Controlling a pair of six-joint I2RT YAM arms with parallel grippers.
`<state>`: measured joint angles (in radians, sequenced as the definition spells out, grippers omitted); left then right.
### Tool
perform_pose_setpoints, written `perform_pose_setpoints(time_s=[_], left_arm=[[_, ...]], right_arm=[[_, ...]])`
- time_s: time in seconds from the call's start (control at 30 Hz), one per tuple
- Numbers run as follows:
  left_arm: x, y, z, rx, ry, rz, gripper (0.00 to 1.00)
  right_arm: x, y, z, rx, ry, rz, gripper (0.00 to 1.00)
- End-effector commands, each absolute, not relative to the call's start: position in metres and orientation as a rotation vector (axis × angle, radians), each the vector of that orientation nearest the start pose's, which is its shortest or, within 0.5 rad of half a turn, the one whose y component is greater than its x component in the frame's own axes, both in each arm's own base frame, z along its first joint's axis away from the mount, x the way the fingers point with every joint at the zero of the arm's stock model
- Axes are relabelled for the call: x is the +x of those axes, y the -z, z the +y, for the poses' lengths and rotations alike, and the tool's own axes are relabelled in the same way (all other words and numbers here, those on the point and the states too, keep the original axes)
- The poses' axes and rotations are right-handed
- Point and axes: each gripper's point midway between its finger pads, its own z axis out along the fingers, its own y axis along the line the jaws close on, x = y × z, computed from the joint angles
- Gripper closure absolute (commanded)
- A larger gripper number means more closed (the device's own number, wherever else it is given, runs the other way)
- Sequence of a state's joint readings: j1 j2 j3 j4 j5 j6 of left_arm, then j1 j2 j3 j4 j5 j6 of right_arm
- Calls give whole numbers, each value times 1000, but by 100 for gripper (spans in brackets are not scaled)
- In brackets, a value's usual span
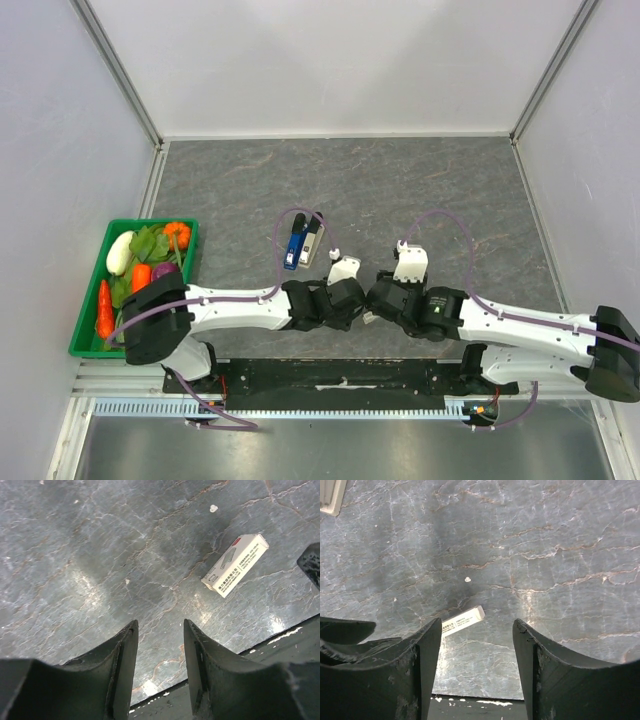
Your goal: Unload the staples from the stapler
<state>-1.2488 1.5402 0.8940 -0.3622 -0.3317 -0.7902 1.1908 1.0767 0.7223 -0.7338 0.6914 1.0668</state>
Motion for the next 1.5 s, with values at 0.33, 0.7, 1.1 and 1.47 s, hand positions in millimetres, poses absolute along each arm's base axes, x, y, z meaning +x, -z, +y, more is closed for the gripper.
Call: perform_pose_setpoints(time_s=[0.33,0.7,1.1,1.47], left_arm=[[162,-159,-295,379,433,2266,42],[157,-246,-253,370,595,2037,6],[156,-272,-211,331,566,1958,5],[172,-273,-200,277,447,1923,4]], right_arm=[[200,-172,195,2,-135,2185,25],[217,-227,208,-101,-139,2073,2],[226,-267,191,-40,-106,1967,2],[234,-266,186,-87,12,1954,2]])
